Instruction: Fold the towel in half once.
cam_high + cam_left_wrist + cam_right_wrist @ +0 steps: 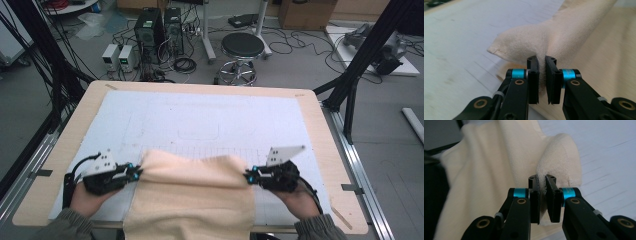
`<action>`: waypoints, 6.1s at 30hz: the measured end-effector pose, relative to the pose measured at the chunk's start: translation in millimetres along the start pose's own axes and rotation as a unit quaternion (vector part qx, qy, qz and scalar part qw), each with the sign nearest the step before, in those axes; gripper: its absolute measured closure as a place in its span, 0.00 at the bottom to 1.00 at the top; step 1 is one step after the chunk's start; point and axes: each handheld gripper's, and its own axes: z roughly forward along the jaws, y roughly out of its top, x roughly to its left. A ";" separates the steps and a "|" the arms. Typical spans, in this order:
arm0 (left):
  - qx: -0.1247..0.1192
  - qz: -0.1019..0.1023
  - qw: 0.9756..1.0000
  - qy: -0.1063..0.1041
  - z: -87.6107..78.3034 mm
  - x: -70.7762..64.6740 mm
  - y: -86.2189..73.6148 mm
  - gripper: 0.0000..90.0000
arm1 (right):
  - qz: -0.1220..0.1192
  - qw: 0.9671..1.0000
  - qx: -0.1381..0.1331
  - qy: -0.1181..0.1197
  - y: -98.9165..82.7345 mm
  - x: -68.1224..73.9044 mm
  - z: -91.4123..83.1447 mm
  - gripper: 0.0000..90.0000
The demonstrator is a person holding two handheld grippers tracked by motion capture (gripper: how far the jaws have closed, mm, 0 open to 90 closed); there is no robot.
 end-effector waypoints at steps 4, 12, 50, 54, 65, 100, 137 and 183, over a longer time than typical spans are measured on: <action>0.007 0.014 0.999 -0.032 -10.6 -20.0 -12.8 0.71 | -0.011 0.999 0.021 0.046 -21.7 31.0 3.4 0.78; -0.003 -0.002 1.000 0.004 2.3 6.9 1.7 0.61 | -0.001 1.000 -0.004 -0.006 -15.0 6.2 3.1 0.69; 0.016 0.014 1.000 0.000 1.7 6.6 5.7 0.83 | -0.025 1.000 0.000 0.016 -10.0 12.1 19.3 0.74; 0.024 -0.001 0.999 0.029 19.5 23.8 8.7 0.83 | -0.014 0.999 0.018 -0.022 -12.2 -10.2 27.5 0.69; 0.065 -0.038 0.996 0.048 46.9 53.9 -2.1 0.83 | 0.010 0.997 0.041 -0.059 -24.7 -37.7 40.6 0.63; 0.065 -0.056 0.996 0.001 49.2 54.5 0.6 0.91 | 0.015 0.998 0.061 -0.011 -28.5 -44.0 48.9 0.94; 0.049 -0.105 0.987 0.113 99.7 137.8 67.1 0.61 | 0.093 0.986 0.015 -0.141 37.4 -151.9 55.3 0.48; -0.012 -0.038 0.996 0.084 43.8 77.5 43.7 0.95 | -0.013 0.998 -0.001 -0.054 39.6 -63.5 30.1 0.92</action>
